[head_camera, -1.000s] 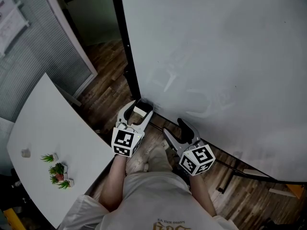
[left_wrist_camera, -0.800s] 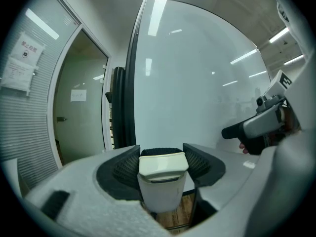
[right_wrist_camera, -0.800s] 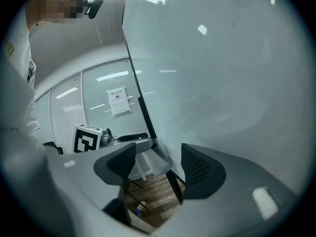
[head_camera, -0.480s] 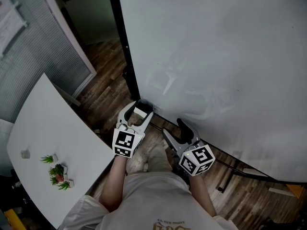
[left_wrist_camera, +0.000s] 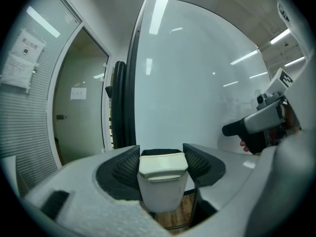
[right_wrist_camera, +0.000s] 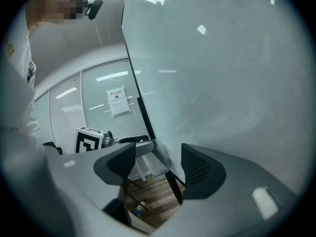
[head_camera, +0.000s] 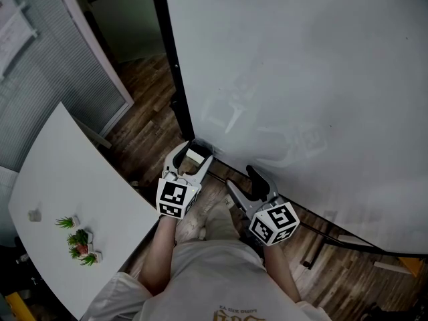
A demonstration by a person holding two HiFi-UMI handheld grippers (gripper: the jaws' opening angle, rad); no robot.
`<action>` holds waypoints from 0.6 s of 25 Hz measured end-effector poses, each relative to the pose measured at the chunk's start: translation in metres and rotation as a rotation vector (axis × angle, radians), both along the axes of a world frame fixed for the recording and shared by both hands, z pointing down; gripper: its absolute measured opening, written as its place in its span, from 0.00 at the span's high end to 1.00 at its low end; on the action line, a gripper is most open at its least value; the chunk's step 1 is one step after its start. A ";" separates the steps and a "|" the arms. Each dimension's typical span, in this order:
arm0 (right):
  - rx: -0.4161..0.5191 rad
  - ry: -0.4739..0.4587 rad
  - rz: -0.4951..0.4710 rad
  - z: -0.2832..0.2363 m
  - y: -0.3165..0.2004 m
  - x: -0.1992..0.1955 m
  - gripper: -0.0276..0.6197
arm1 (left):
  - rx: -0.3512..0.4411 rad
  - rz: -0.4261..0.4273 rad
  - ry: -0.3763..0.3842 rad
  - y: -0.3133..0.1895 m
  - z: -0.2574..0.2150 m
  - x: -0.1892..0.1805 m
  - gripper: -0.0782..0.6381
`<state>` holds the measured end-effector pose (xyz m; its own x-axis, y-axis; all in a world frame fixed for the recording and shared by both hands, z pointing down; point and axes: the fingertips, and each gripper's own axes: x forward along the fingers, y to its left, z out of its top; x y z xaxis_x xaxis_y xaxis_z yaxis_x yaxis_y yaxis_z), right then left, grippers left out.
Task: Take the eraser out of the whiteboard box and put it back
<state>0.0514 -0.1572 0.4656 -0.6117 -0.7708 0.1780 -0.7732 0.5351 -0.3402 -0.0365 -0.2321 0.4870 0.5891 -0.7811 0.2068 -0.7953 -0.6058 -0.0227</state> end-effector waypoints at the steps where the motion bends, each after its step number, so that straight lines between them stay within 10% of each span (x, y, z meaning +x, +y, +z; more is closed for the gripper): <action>1: 0.001 0.000 0.000 0.000 0.000 0.000 0.51 | -0.001 -0.002 0.003 0.000 0.000 0.000 0.52; 15: 0.026 0.000 0.003 -0.007 0.005 0.002 0.51 | 0.009 -0.023 0.034 0.007 -0.008 -0.005 0.51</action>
